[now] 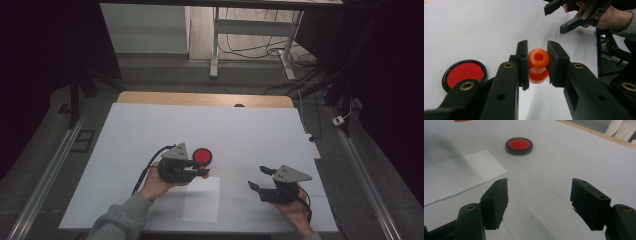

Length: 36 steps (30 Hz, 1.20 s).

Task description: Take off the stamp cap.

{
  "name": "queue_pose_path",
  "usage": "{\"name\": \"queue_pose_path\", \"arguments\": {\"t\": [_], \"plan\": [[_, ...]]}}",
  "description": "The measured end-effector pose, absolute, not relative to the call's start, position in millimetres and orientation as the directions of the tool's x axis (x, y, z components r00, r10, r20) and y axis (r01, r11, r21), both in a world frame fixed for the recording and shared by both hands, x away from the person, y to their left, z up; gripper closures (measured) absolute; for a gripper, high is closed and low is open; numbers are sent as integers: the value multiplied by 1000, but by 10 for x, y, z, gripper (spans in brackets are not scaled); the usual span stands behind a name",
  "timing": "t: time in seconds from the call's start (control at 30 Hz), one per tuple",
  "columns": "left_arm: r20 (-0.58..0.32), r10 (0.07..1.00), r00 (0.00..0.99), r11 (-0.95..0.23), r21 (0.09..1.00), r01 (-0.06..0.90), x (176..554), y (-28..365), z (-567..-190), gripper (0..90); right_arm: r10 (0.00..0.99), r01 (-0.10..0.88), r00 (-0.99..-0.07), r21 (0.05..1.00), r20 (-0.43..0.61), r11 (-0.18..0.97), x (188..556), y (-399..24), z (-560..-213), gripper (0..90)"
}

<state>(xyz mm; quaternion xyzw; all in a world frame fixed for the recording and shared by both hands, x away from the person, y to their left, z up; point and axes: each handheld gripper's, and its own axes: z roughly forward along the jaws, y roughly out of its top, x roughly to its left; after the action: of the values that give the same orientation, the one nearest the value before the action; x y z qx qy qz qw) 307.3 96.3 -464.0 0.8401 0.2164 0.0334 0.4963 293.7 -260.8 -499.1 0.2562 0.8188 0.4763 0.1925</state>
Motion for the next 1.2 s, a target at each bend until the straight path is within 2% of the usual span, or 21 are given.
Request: {"name": "queue_pose_path", "arguments": {"t": [1.2], "plan": [[-152, 392, 907, -416, 850, 322, 3081, 894, -4631, 721, 507, 204, -861, 883, -44, 422, 2917, -2149, -4924, 316]]}}
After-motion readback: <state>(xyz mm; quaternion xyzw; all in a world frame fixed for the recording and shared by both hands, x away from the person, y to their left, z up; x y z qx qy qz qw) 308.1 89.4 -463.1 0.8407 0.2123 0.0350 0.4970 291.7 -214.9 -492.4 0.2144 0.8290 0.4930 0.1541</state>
